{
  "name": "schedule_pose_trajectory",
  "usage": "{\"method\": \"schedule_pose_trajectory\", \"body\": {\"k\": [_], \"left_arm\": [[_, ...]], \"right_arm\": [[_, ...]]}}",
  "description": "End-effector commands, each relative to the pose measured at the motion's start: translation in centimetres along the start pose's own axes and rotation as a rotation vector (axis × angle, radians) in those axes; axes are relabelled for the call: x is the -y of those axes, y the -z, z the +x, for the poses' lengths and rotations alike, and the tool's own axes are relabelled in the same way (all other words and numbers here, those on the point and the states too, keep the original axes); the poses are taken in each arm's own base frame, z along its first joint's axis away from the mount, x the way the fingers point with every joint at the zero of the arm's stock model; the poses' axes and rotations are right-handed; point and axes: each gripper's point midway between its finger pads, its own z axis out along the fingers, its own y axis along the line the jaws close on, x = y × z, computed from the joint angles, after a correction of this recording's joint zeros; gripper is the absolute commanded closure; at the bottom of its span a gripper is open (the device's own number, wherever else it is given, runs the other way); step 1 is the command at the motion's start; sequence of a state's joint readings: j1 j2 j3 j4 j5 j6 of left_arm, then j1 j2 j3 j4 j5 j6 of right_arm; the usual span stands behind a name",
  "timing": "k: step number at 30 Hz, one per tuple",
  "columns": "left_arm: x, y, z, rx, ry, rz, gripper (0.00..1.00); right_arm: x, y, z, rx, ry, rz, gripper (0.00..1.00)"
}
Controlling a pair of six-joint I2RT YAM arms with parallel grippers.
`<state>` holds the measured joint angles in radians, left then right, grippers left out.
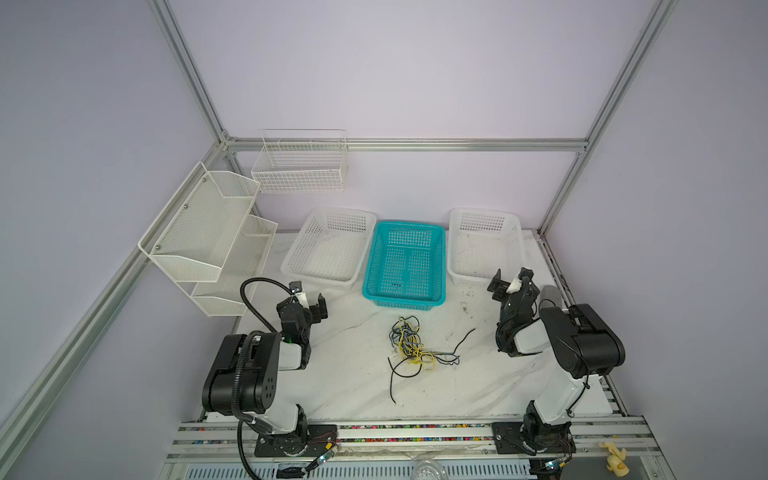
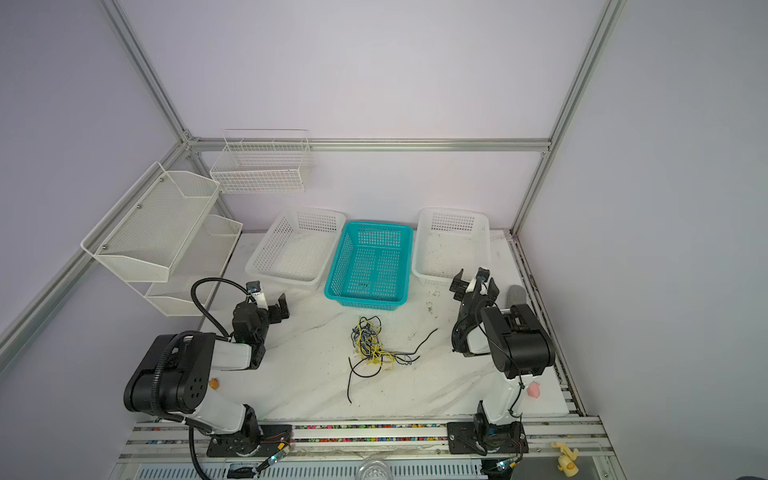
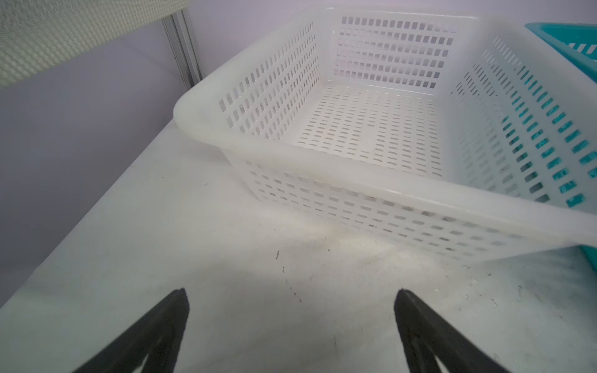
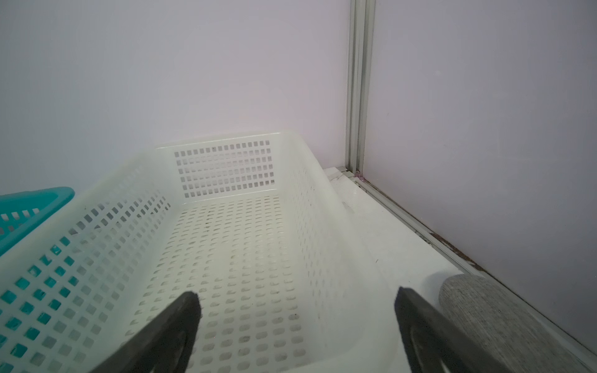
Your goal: Untangle the cables
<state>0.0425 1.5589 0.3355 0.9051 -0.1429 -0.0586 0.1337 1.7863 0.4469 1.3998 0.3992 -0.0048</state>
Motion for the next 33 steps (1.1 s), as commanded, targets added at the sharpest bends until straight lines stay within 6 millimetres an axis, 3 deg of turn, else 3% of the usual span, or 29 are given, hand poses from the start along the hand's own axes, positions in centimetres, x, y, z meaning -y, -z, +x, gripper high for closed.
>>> {"method": "schedule_pose_trajectory", "body": {"k": [1, 31, 33], "left_arm": [[0.08, -0.34, -2.46, 0.081, -0.007, -0.006, 0.0], [0.09, -0.38, -2.48, 0.081, -0.008, -0.006, 0.0], [0.1, -0.37, -2.42, 0.079, -0.008, -0.005, 0.0]], "right_arm": [[-0.19, 0.01, -0.46, 0.021, 0.0, -0.01, 0.03], [0.04, 0.17, -0.46, 0.022, 0.003, 0.003, 0.03], [-0.47, 0.75, -1.26, 0.047, 0.011, -0.019, 0.03]]}}
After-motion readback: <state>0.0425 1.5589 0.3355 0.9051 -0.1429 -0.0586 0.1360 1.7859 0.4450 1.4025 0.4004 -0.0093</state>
